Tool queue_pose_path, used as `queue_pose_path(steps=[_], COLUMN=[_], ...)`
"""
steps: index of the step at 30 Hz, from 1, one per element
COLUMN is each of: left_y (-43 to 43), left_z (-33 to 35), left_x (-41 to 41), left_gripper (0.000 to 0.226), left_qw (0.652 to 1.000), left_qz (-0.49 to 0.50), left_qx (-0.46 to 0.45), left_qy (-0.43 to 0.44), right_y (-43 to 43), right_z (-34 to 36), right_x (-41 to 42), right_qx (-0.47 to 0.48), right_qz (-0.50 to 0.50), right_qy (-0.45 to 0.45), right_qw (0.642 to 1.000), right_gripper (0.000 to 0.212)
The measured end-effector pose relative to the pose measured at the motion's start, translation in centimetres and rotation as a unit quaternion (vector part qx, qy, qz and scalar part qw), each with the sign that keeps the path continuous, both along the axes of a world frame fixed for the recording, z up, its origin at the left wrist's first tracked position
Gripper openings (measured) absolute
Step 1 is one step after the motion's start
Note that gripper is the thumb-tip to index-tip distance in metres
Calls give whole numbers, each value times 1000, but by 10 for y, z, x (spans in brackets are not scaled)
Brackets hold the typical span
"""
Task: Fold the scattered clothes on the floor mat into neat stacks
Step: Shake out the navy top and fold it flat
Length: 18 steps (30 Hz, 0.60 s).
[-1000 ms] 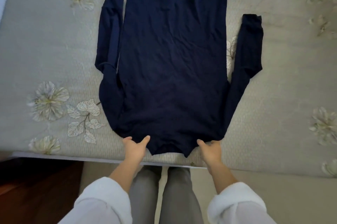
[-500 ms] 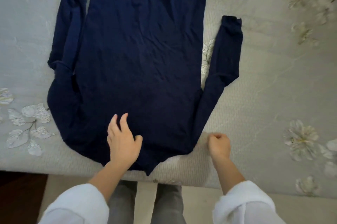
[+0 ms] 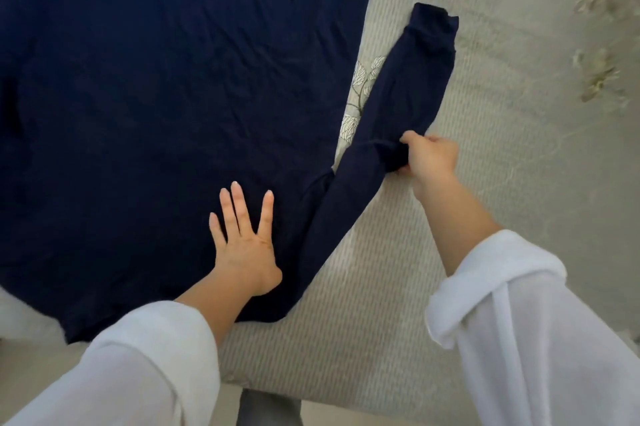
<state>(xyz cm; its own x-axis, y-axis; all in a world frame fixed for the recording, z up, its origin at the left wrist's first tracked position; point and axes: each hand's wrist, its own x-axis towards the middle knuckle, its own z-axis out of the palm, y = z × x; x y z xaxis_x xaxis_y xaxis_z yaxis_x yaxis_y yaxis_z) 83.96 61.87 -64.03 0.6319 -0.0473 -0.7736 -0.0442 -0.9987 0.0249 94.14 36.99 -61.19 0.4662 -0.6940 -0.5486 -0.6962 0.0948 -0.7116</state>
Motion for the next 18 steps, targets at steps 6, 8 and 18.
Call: queue_pose_path(steps=[6,8,18], left_y=[-4,-6,-11], left_z=[11,15,22], left_x=[6,8,12], left_gripper=[117,116,115], left_qw=[999,998,994], left_qz=[2,1,-9], left_qx=[20,29,58], left_qy=[43,56,92], right_y=[-38,-45,-77], right_z=[44,48,31], right_x=[-50,-87,-90], right_qx=[-188,-208,107], right_qz=[-204,-176,-275], right_qy=[-197,-193,-19], right_qw=[940,943,955], right_gripper=[22,25,12])
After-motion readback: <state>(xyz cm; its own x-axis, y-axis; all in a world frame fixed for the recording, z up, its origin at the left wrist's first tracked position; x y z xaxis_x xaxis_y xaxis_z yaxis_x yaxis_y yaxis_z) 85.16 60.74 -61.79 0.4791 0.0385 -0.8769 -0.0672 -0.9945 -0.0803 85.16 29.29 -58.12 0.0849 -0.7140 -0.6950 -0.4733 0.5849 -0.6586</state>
